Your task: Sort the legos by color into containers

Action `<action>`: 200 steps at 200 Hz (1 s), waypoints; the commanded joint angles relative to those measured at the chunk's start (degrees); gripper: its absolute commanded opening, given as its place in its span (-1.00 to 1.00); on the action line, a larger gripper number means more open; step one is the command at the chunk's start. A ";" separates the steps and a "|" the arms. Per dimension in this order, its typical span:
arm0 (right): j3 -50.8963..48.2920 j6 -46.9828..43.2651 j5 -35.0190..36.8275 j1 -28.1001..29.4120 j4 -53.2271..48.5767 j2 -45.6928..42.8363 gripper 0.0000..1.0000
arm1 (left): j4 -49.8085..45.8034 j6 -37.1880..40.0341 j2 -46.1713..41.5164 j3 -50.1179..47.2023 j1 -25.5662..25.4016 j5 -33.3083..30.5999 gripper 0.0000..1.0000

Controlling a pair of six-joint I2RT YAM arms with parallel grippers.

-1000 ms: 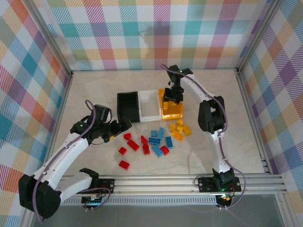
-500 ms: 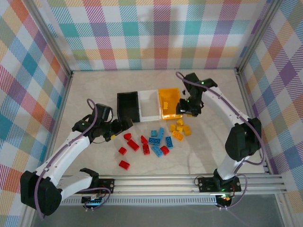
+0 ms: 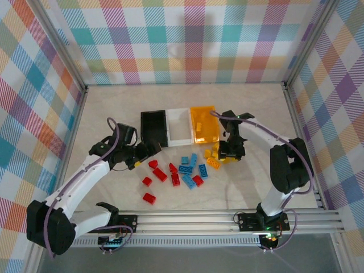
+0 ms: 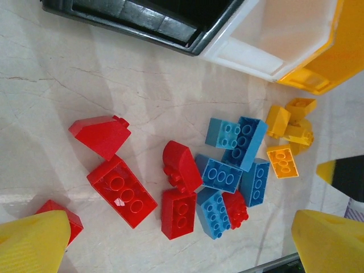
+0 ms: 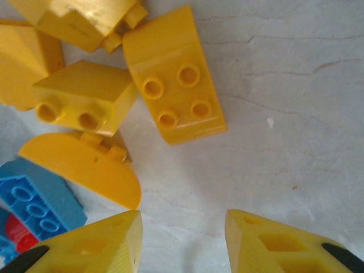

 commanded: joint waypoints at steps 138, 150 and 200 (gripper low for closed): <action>4.40 -5.12 2.54 -1.98 6.17 12.36 -0.28 | -2.47 -1.67 -1.44 -0.28 -0.39 -1.32 1.00; 4.40 -5.30 2.68 -1.95 5.80 11.87 -0.33 | -2.30 -1.80 -1.54 -0.60 -0.35 -1.28 1.00; 1.54 -4.95 3.50 -2.14 3.68 4.88 -0.41 | -0.19 -3.07 -1.55 -1.97 -0.37 -1.37 1.00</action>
